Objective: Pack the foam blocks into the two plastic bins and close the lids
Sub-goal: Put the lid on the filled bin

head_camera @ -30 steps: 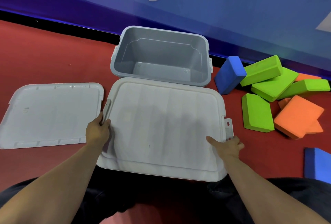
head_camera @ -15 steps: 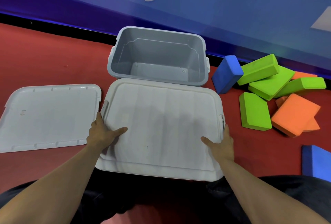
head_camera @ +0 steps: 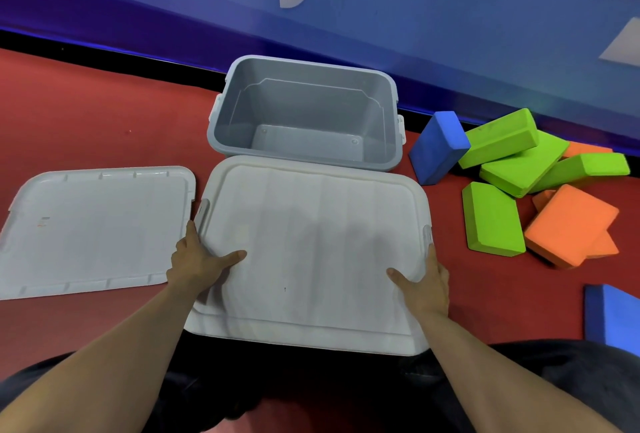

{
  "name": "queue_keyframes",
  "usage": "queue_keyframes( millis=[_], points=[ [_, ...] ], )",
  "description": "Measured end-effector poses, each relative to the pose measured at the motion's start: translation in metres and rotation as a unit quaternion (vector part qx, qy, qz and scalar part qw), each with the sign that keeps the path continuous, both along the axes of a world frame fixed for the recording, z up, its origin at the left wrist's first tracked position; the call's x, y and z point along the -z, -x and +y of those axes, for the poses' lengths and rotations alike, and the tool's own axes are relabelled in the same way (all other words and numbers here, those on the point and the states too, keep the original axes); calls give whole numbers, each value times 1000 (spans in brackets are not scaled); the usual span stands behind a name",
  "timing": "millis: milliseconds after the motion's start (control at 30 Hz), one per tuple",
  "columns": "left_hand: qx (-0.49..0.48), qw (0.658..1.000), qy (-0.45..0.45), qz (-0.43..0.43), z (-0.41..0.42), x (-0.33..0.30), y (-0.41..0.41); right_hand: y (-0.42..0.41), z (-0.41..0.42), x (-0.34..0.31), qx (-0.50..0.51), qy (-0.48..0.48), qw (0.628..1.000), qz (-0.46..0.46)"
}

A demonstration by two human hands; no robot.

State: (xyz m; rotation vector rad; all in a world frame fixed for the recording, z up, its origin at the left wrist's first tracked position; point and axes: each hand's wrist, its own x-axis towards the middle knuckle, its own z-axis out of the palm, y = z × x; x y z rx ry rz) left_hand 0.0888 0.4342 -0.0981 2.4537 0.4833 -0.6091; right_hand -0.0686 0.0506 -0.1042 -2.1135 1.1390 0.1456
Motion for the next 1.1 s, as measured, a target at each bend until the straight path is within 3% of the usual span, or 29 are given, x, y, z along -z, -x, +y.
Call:
queue_keyframes(
  millis=[867,1033,1100],
  points=[
    [-13,1000,-5,13,0,-2,0,-5,-1,-2,24,-24,999,26],
    [-45,999,0,18,-2,-5,10,-8,-3,-5,43,-44,998,16],
    [-114,992,3,44,-2,-8,20,-8,-5,-7,41,-54,997,22]
  ],
)
